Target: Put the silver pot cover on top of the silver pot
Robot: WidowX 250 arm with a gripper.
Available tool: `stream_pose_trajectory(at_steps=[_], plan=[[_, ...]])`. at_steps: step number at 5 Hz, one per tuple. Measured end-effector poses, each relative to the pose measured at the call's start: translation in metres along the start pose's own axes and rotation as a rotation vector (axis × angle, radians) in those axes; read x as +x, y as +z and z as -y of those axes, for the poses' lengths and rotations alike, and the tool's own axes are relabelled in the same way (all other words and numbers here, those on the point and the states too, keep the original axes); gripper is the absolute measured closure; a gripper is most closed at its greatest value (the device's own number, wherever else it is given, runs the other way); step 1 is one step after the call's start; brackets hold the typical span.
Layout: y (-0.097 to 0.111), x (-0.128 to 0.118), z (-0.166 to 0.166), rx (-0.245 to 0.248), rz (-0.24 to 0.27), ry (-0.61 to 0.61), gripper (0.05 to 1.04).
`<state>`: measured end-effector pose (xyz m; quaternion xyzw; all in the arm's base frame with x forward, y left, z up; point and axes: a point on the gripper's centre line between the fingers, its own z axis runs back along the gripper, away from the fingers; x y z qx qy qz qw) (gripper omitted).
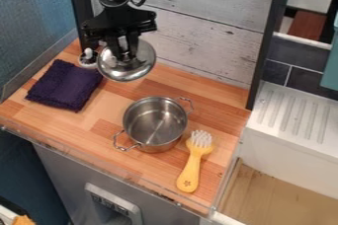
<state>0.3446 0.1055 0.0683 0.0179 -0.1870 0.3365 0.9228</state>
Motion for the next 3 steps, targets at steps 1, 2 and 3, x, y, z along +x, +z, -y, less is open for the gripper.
stream_pose_trajectory(at_steps=[1, 2, 3], plan=[[0.019, -0.017, 0.012, -0.069, -0.019, -0.033, 0.799], [0.017, -0.040, 0.017, -0.050, -0.055, -0.096, 0.800], [0.011, -0.060, 0.019, -0.031, -0.085, -0.148, 0.800]])
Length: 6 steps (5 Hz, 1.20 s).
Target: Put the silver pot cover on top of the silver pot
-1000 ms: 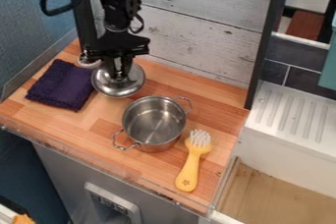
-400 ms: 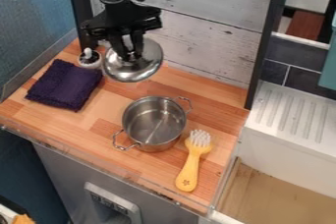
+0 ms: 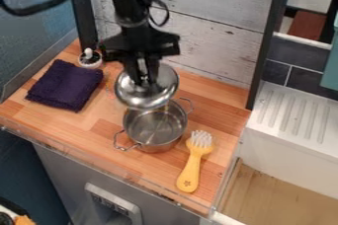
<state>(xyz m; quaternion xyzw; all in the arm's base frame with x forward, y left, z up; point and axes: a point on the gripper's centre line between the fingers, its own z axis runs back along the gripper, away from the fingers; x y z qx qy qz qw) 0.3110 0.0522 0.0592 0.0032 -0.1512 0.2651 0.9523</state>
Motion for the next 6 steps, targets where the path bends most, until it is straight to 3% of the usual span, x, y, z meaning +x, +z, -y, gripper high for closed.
stream_pose_trajectory(at_steps=[3, 4, 6], plan=[[-0.042, -0.018, 0.000, 0.080, -0.064, -0.053, 0.800], [-0.057, -0.021, 0.002, 0.074, -0.083, -0.056, 0.800], [-0.066, -0.019, 0.006, 0.054, -0.098, -0.070, 0.799]])
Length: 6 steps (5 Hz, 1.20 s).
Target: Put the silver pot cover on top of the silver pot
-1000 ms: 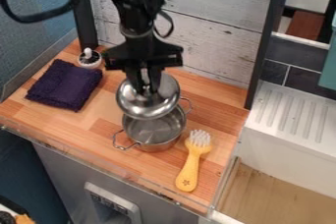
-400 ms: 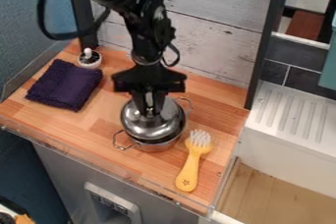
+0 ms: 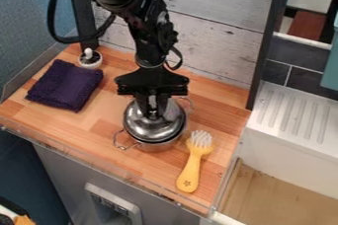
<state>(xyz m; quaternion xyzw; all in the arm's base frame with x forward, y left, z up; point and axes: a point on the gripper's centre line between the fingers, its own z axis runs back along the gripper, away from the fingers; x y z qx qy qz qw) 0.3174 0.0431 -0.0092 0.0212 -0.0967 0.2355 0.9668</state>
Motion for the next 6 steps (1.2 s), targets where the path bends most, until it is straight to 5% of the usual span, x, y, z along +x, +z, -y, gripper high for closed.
stream_pose_trajectory(at_steps=[2, 4, 6], plan=[[-0.001, 0.003, 0.001, -0.038, -0.021, -0.009, 0.735], [0.014, 0.003, -0.004, -0.053, -0.028, -0.007, 0.135], [0.041, 0.008, -0.011, -0.063, -0.003, 0.012, 0.079]])
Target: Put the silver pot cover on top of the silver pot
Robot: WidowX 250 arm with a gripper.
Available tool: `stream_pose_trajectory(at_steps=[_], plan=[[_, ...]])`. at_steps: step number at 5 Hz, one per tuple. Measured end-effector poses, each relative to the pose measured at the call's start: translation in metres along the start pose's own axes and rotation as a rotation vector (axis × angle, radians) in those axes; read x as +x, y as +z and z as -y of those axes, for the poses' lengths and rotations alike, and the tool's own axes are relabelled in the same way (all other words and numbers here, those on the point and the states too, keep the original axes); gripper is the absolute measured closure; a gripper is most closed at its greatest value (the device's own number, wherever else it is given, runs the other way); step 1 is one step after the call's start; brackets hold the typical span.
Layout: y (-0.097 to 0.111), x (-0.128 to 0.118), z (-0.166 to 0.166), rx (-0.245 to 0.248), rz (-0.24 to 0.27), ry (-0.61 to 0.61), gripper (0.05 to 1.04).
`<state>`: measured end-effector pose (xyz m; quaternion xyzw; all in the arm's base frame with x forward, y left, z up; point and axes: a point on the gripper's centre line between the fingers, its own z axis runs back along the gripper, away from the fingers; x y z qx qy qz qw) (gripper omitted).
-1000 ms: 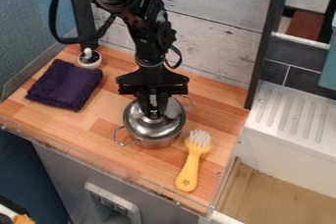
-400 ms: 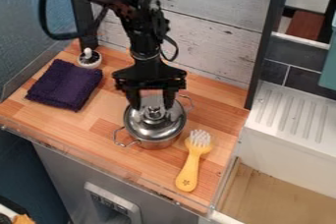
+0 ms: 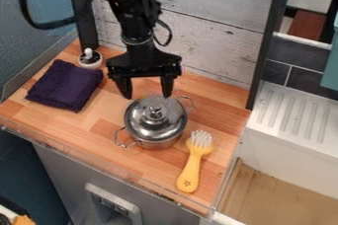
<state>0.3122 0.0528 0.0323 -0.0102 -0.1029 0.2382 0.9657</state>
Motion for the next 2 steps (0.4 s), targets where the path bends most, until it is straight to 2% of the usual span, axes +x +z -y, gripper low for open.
stream_pose_trajectory(at_steps=[2], plan=[[0.039, 0.012, 0.002, -0.025, 0.065, 0.002, 0.083]])
